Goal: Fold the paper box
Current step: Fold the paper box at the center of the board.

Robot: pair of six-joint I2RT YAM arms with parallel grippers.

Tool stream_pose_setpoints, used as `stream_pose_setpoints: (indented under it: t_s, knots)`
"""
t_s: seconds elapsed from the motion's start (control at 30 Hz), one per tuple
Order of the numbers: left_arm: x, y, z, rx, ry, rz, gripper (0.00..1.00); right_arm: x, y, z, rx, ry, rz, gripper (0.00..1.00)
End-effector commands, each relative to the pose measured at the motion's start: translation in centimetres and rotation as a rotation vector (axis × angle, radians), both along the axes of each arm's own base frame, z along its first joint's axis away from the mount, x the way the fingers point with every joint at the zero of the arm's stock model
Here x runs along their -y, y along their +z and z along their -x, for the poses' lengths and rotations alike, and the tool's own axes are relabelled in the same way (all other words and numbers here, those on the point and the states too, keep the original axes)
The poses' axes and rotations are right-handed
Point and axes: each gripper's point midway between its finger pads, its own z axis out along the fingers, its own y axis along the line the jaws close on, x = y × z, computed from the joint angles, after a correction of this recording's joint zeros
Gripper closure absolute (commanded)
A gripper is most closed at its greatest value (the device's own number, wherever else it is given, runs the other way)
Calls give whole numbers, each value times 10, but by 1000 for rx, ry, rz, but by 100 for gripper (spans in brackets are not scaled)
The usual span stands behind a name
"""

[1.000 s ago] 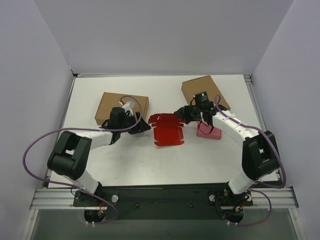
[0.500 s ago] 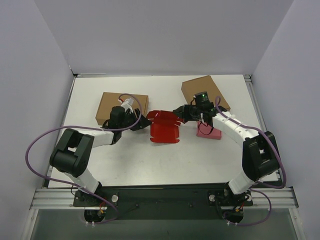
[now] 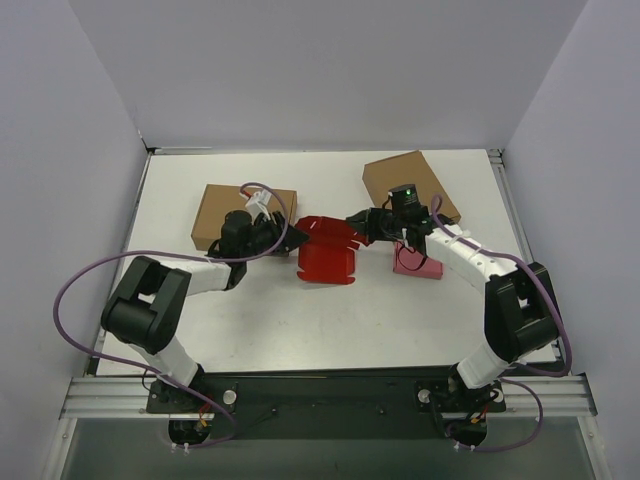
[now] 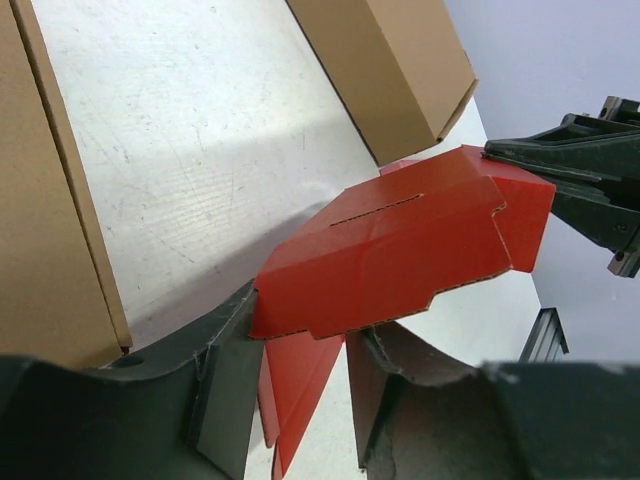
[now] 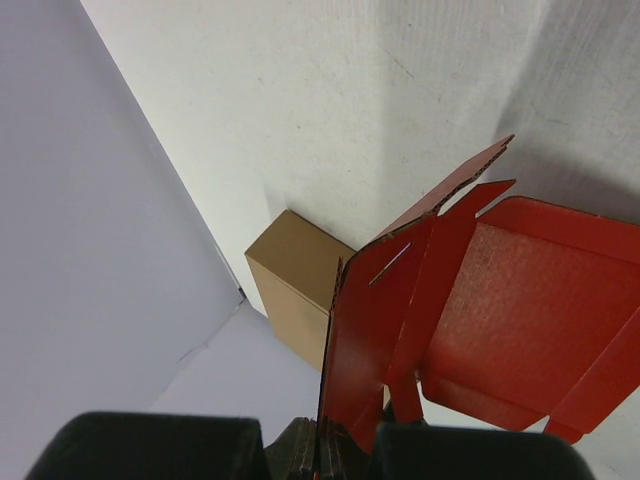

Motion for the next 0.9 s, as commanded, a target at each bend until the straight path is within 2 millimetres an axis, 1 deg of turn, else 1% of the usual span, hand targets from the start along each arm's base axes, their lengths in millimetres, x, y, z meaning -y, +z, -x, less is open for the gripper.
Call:
stream_pose_setpoints:
  t_s: [0.0, 0.03, 0.07, 0.17, 0.33, 0.43, 0.63, 0.73, 0.77, 0.87]
  knots:
    - [15, 23, -11, 44, -9, -11, 55, -2, 16, 2, 25, -4, -39, 100]
    - [14, 21, -11, 25, 2, -26, 54, -1, 15, 1, 25, -7, -37, 100]
    - [13, 14, -8, -8, 5, -51, 53, -1, 15, 2, 26, -6, -36, 100]
    - [17, 16, -7, -14, -3, -58, 52, -2, 14, 1, 26, 0, -31, 100]
    - [34, 13, -3, -33, -48, -36, 52, -4, 14, 2, 25, 8, -32, 100]
    - [46, 15, 1, -33, -77, -58, 52, -4, 12, 4, 23, 15, -22, 100]
    - [57, 10, 5, -58, -94, -84, 52, -1, 8, 5, 22, 19, 7, 100]
    - [63, 12, 6, -59, -106, -79, 52, 0, 8, 5, 38, 30, 26, 100]
    - [66, 12, 6, -58, -115, -77, 52, 2, 3, 9, 18, 31, 48, 100]
    - [71, 13, 7, -55, -130, -72, 52, 5, -2, 11, 19, 44, 81, 100]
